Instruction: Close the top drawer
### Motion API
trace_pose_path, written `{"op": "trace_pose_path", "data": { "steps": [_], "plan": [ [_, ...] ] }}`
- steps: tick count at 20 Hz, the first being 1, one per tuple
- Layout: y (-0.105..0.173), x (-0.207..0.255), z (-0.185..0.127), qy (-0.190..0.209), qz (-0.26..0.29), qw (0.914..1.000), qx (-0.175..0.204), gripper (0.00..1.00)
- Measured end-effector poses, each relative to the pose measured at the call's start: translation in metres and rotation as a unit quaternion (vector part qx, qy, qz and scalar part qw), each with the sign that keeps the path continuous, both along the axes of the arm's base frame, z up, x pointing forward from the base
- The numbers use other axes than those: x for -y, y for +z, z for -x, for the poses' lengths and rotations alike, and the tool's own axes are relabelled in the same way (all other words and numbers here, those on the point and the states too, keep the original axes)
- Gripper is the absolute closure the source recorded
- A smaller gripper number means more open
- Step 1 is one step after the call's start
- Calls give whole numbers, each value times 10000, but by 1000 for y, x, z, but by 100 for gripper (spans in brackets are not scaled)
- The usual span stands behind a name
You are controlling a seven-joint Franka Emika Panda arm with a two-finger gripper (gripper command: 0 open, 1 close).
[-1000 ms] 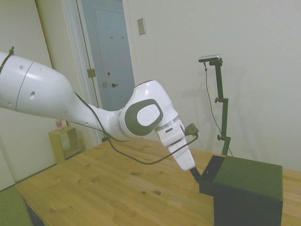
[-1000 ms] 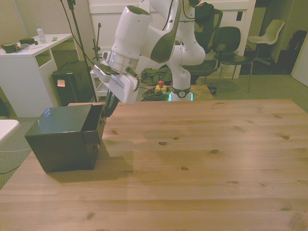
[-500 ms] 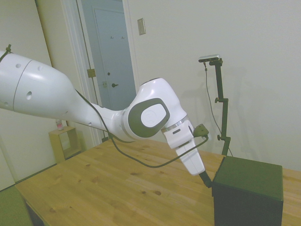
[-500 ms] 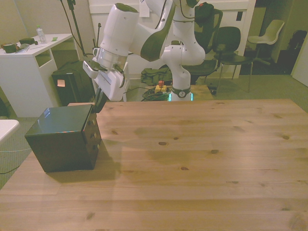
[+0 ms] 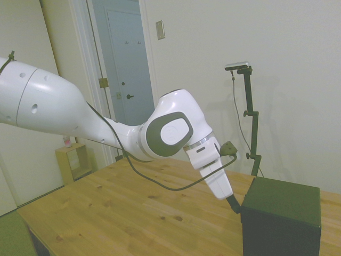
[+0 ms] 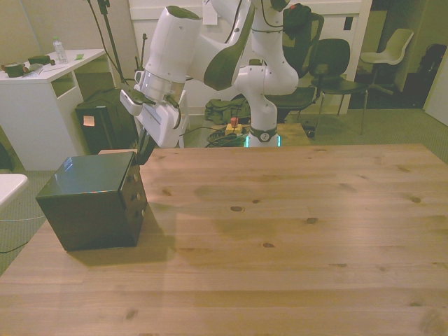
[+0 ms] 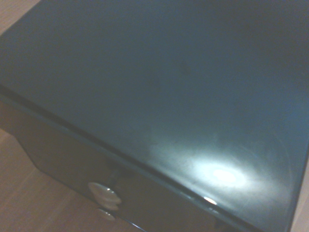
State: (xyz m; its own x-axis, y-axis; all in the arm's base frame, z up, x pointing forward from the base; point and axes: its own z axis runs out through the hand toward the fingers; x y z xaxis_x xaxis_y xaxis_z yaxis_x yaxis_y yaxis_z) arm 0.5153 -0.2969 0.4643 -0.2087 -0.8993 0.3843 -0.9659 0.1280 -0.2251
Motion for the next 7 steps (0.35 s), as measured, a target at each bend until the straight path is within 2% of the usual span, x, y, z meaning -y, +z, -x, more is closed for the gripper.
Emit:
{"op": "trace_pose_path", "data": {
  "steps": [7],
  "plan": [
    [-1, -88, -17, 689, -62, 9976, -7, 100]
  ]
}}
